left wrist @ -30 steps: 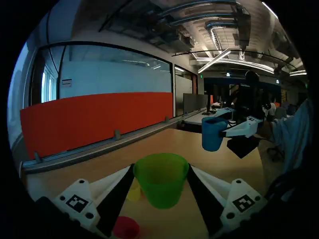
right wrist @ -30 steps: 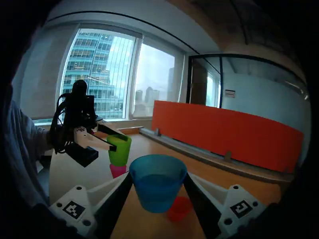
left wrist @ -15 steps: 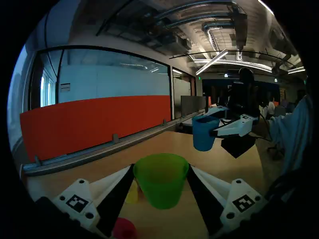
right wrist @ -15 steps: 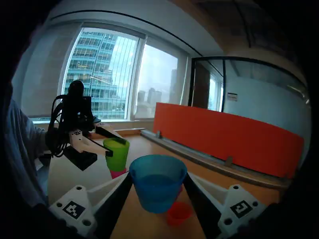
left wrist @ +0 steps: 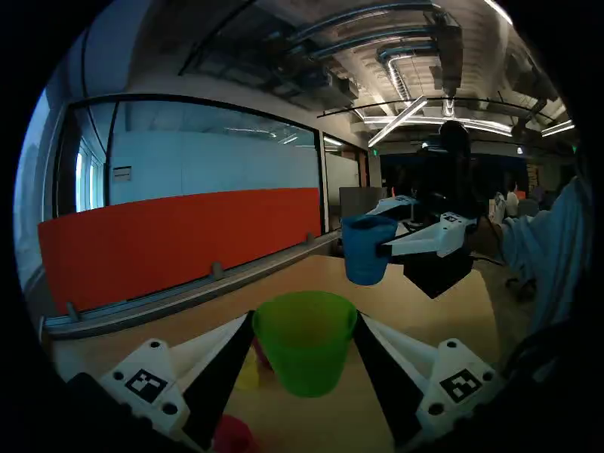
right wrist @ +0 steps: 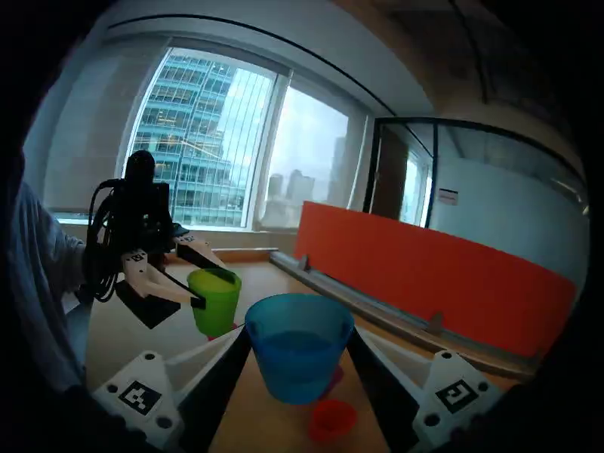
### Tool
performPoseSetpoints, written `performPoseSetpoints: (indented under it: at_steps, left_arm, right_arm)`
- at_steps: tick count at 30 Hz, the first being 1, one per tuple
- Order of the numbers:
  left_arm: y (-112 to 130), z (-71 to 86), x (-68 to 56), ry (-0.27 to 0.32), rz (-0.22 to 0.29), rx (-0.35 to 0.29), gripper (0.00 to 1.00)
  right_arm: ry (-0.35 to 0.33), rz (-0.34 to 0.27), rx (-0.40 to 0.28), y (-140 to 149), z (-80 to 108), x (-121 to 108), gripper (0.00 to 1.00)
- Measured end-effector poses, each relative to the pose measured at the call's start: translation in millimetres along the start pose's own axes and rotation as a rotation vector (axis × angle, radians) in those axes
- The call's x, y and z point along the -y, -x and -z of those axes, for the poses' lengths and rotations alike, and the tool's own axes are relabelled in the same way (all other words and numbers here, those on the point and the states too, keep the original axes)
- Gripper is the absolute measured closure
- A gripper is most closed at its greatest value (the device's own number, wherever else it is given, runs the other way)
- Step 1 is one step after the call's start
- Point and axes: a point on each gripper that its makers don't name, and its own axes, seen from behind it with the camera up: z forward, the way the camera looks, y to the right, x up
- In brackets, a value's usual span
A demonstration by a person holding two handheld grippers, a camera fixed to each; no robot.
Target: Pour water
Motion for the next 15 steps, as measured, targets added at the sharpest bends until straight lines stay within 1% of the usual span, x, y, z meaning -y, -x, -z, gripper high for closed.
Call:
performPoseSetpoints:
  at_steps: [11,15]
  left_arm:
    - [1.5,2.0,-6.1,0.006,0.013,-0.008,0.1]
    - [2.1,2.0,-9.6,0.011,0.021,-0.006,0.1]
  right_arm:
    - [-0.013,0.074,-0.006,-13.5,-10.2,1.7,0.1]
    - [-0.013,0.113,-0.008,-20.2,-15.1,1.7,0.1]
